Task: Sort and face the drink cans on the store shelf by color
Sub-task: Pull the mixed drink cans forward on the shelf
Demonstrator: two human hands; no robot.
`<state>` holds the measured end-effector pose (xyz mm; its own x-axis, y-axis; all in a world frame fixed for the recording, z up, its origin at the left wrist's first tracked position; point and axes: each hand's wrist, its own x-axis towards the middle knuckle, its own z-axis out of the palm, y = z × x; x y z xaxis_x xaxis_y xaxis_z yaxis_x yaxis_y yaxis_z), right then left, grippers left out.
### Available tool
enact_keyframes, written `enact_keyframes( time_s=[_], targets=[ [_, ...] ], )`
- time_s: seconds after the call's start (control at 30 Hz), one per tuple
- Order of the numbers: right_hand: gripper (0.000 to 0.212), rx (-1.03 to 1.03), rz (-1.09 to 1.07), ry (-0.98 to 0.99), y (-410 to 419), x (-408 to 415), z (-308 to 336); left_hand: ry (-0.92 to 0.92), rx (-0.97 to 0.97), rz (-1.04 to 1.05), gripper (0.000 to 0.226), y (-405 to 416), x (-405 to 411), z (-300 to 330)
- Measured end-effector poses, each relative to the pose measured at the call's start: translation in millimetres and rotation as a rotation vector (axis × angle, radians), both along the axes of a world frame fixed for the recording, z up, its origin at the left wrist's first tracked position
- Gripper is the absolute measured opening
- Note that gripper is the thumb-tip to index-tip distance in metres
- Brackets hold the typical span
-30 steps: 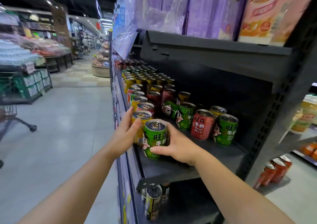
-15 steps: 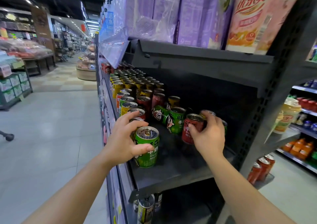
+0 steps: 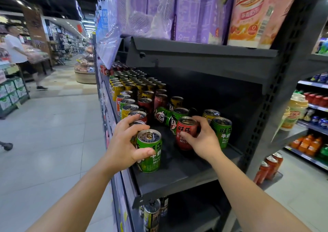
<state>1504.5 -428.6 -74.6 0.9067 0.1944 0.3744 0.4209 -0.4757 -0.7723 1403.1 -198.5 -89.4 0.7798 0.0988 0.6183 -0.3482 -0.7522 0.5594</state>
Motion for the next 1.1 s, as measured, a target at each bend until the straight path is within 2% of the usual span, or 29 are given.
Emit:
enact_keyframes(
  time_s=[0.13, 0.33, 0.4, 0.47, 0.57, 0.67, 0.77, 0.97, 1.1],
  targets=[
    [0.068, 0.132, 0.206, 0.11, -1, -4, -3, 0.001, -0.002, -0.002, 0.073, 0, -1, 1],
    [0.055, 0.209, 0.528, 0.297, 3, -9, -2, -0.023, -0.005, -0.032, 0.061, 2, -1, 0],
    [0.045, 0.338, 0.494, 0.377, 3, -3, 0, -0.01, -0.001, -0.034, 0.063, 4, -2, 0],
    [0.04, 0.38, 0.305, 0.316, 4, 8, 0, -0.002, 0.008, -0.022, 0.064, 3, -3, 1],
    [0.062, 0.223, 0.069, 0.194, 7, 28, -3, 0.003, 0.02, -0.008, 0.065, 3, -6, 3],
    [0.078, 0.086, 0.102, 0.133, 10, 45, -8, 0.011, 0.099, 0.013, 0.074, 1, -11, 10],
    [0.082, 0.027, 0.153, 0.133, 13, 56, -9, 0.023, 0.332, 0.037, 0.079, -9, -13, 28],
    [0.083, -0.044, 0.19, 0.092, 13, 63, -10, 0.219, 0.709, 0.027, 0.083, -25, -5, 58],
    [0.074, -0.033, 0.226, 0.084, 14, 64, -10, 0.269, 0.741, -0.008, 0.075, -23, -4, 61]
  ],
)
